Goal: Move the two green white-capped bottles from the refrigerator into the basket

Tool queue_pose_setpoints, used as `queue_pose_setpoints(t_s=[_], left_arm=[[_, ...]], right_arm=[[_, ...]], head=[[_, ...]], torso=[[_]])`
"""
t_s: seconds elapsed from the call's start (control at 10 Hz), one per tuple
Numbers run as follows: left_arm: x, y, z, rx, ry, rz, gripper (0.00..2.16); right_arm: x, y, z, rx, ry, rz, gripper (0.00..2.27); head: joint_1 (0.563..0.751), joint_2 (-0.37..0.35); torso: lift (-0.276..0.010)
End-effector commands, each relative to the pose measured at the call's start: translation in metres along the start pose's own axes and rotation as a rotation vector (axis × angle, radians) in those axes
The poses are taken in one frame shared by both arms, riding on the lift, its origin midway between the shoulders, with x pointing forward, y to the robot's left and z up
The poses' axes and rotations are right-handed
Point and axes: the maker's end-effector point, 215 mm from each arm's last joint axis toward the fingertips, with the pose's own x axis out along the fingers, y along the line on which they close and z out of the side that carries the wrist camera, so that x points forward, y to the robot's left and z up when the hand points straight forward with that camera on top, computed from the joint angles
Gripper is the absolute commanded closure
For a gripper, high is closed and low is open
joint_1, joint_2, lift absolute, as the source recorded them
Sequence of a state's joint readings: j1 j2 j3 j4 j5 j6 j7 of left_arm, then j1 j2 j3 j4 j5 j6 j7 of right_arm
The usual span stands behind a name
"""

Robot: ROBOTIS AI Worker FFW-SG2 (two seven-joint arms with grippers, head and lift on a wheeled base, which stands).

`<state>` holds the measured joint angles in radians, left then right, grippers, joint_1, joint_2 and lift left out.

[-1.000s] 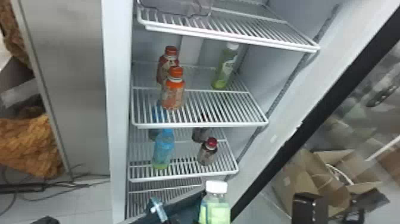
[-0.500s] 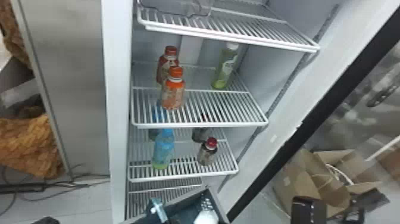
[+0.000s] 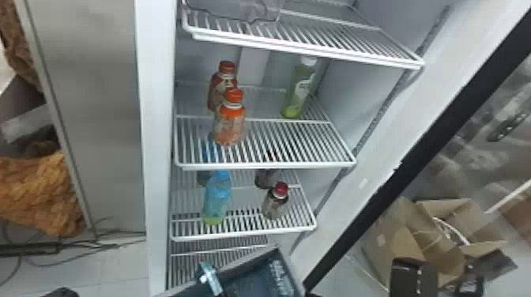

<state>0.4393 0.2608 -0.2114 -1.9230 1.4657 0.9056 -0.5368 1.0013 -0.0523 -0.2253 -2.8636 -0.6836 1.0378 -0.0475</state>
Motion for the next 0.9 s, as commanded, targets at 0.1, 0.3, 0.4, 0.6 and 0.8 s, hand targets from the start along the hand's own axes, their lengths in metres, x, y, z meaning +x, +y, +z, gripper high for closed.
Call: queue_pose_setpoints(t_s=[0.1, 0.3, 0.4, 0.6, 0.8], left_arm=[[0.000, 0.000, 0.001, 0.001, -0.001, 0.001, 1.21], [0.000, 0.000, 0.001, 0.001, -0.001, 0.001, 1.21], [0.000, -0.002, 0.001, 0.001, -0.002, -0.004, 1.21], [-0.001, 0.000, 0.002, -0.001, -0.007, -0.001, 1.21], [-0.002, 0.000, 0.003, 0.000, -0.008, 0.000, 1.21]], right_arm=[[0.002, -0.013, 0.018, -0.013, -0.058, -0.038, 0.11], [0.007, -0.039, 0.047, -0.048, -0.141, -0.109, 0.11], [0.007, -0.055, 0.067, -0.073, -0.203, -0.159, 0.11], [0.012, -0.078, 0.092, -0.090, -0.282, -0.209, 0.11], [0.019, -0.091, 0.115, -0.093, -0.354, -0.229, 0.11]], head=[[0.695, -0.350], [0.695, -0.350], [0.695, -0.350], [0.695, -0.350], [0.695, -0.350]], torso=[[-0.004], [-0.004], [-0.004], [-0.004], [-0.004]])
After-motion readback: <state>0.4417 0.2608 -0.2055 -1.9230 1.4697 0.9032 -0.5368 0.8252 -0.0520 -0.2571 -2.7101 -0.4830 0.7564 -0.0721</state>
